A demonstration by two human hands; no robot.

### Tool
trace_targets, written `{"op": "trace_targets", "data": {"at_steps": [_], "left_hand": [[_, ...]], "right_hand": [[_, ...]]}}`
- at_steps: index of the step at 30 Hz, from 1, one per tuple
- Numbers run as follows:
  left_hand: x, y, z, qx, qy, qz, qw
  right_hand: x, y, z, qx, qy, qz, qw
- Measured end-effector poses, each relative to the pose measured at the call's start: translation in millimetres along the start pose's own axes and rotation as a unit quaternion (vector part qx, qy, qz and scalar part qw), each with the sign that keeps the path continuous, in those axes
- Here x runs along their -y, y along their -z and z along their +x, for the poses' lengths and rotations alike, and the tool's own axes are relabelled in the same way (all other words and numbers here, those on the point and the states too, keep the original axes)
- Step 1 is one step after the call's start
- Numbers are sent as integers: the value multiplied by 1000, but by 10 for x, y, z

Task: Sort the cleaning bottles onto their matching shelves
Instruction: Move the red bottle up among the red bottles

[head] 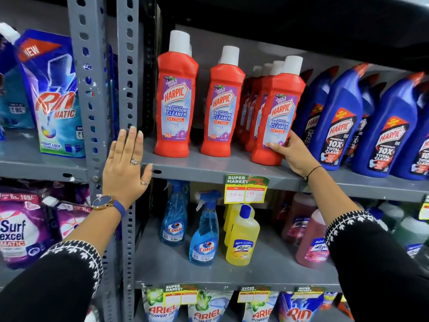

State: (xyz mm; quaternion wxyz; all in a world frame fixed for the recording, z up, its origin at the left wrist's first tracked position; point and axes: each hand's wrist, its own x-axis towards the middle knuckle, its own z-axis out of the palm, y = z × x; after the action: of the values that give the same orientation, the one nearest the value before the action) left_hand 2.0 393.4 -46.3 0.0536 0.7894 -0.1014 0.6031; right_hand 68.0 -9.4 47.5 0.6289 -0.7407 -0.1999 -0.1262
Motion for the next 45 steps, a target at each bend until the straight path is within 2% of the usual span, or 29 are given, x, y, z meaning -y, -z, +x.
{"op": "trace_targets", "data": {"at_steps": [12, 16, 18, 19, 21, 22, 23, 24, 26, 28, 30, 32, 35, 40, 45], "left_hand": [[-9, 30, -5, 10, 6, 0, 1000], [5, 35, 6, 13, 4, 5, 1000], [13, 30, 6, 10, 1, 9, 1000], [16, 23, 4, 8, 0, 10, 1000], [15, 9, -6, 4, -1, 10, 1000], [10, 4, -10, 2, -2, 10, 1000], [12, 1, -16, 1, -4, 10, 1000], [16, 0, -16, -1, -7, 10, 1000], [31, 6, -18, -2, -13, 9, 1000], [30, 11, -15, -2, -12, 6, 1000], [24, 13, -7, -2, -10, 5, 1000], [22, 12, -8, -3, -10, 7, 1000], [31, 9, -13, -3, -10, 11, 1000], [38, 21, -11, 1, -12, 15, 1000], [37, 8, -1, -3, -17, 14, 1000]], "right_hand": [[12, -47, -12, 20, -8, 1, 1000], [76, -63, -68, 36, -54, -59, 996], [140, -91, -172, -21, -65, -78, 995], [173, -115, -261, -91, -44, -81, 992], [249, -284, -595, -270, 62, -91, 956], [268, -450, -816, -340, 134, -92, 926], [240, -678, -1060, -373, 196, -101, 901], [203, -952, -1320, -367, 236, -114, 893], [-112, -1475, -1723, -286, 244, -154, 914], [-568, -1873, -1919, -205, 170, -167, 949], [-1012, -2083, -1911, -180, 53, -134, 973], [-1336, -2142, -1813, -181, -51, -115, 975], [-1698, -2140, -1663, -160, -140, -125, 969], [-2046, -2045, -1555, -58, -183, -83, 978], [-2100, -1946, -1558, -55, -211, -121, 968]]}}
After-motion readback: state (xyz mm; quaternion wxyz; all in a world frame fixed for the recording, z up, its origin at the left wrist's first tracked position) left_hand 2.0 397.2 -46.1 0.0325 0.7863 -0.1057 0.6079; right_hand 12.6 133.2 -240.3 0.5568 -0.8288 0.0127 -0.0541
